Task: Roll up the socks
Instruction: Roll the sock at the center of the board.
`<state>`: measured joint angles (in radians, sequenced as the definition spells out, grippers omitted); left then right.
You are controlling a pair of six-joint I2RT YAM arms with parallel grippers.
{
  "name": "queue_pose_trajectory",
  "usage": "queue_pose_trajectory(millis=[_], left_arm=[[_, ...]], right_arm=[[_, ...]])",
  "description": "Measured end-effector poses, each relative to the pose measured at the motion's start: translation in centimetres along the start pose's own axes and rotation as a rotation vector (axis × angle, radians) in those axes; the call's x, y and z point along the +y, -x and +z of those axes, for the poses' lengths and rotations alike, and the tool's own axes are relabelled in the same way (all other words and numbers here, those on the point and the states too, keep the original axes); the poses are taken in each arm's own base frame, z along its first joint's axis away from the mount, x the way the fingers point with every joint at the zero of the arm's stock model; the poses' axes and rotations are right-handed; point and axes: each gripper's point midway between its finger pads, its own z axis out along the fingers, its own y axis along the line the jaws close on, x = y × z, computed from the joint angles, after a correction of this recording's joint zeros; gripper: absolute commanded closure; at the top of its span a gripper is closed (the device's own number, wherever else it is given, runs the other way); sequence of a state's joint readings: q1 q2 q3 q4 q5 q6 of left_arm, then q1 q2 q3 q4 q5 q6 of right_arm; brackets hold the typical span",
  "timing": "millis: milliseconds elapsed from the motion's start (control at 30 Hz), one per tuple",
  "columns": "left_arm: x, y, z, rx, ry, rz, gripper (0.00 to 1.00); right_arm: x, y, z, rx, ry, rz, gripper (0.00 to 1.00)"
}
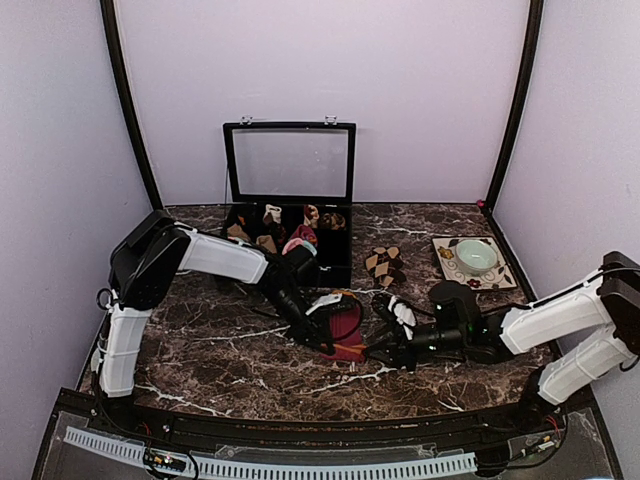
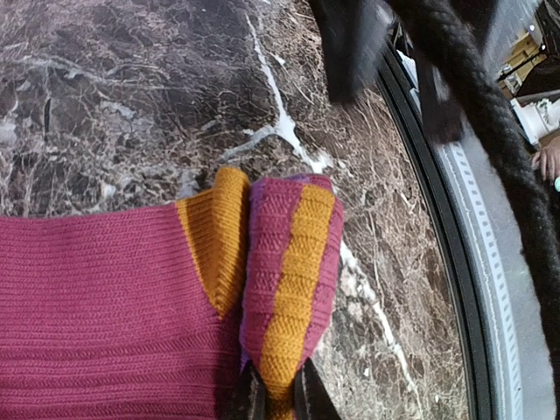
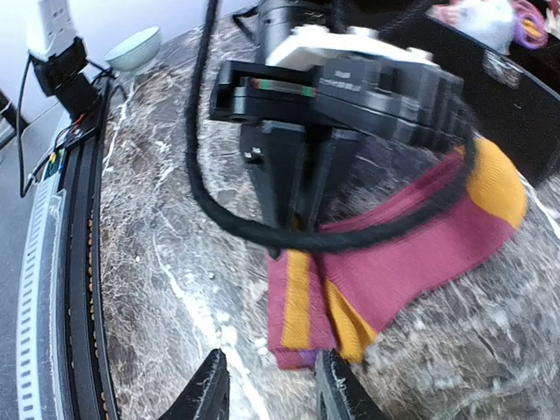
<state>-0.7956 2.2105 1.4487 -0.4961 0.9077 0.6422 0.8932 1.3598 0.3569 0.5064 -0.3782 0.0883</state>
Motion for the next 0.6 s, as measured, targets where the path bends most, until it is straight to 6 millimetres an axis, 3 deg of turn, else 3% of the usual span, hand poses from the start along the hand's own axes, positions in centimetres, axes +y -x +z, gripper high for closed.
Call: queue_pose_trajectory(millis=[200,433,600], left_arm=[[0.4,0.2,0.0,-0.006,-0.018,-0.074,1.00],[0.5,0.3,0.0,0.001,-0.023,-0.118,1.00],[0.5,0.2,0.0,0.001,-0.022,-0.121,0.92]], right_arm=[[0.8,-0.2,2.7,0.075,0.071,-0.102,0.70],[0.3,-0.6,5.2,0.119,0.106,-0.132,0.80],[-0.2,-2.0,6.2,0.145,0.118,-0.111,0.88]])
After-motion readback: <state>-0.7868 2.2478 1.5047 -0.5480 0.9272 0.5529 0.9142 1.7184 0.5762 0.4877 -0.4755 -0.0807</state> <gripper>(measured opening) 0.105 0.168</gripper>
